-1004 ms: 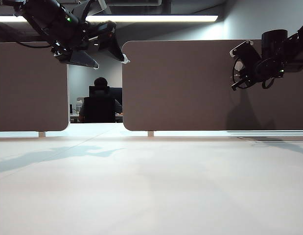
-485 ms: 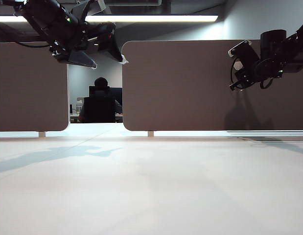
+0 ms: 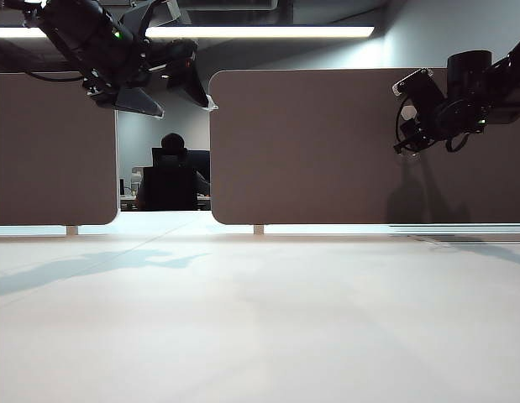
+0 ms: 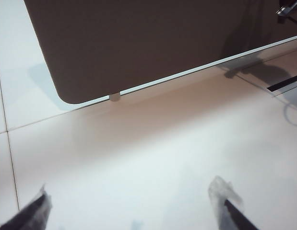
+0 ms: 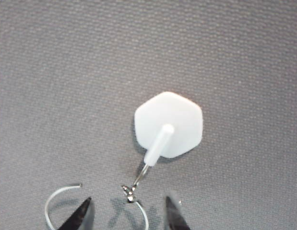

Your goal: Hang the earring on the hook.

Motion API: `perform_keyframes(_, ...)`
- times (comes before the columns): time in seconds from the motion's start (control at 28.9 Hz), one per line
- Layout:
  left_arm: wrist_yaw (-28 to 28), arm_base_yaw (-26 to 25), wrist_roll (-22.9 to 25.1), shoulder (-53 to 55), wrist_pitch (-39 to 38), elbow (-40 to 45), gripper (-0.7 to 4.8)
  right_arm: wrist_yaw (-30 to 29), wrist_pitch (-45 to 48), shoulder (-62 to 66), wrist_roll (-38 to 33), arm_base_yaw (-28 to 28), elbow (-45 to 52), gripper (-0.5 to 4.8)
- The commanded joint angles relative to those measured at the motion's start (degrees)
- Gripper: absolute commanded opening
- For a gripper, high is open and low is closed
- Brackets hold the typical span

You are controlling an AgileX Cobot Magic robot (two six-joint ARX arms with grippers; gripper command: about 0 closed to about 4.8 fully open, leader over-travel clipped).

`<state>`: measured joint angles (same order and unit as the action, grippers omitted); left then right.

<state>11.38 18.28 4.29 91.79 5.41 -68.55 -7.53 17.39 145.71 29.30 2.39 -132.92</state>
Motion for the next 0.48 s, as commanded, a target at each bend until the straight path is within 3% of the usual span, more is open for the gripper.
perform_keyframes(0.03, -0.02, -0.07, 0.24, -0.13, 1.14, -0.2, 4.79, 0.72, -1.6, -1.22, -0.81, -0.04, -0.2, 1.89)
perform_keyframes(0.35, -0.04, -0.07, 0.22, -0.2, 1.01, -0.22, 4.79, 6.05, -22.21, -5.95, -0.87, 0.04, -0.17, 1.88)
perform_keyframes(0.48, -0.02, -0.07, 0.17, -1.07, -0.55, -0.33, 4.79, 6.51, -30.27, -9.38, -5.01, 0.15, -0.17, 0.94)
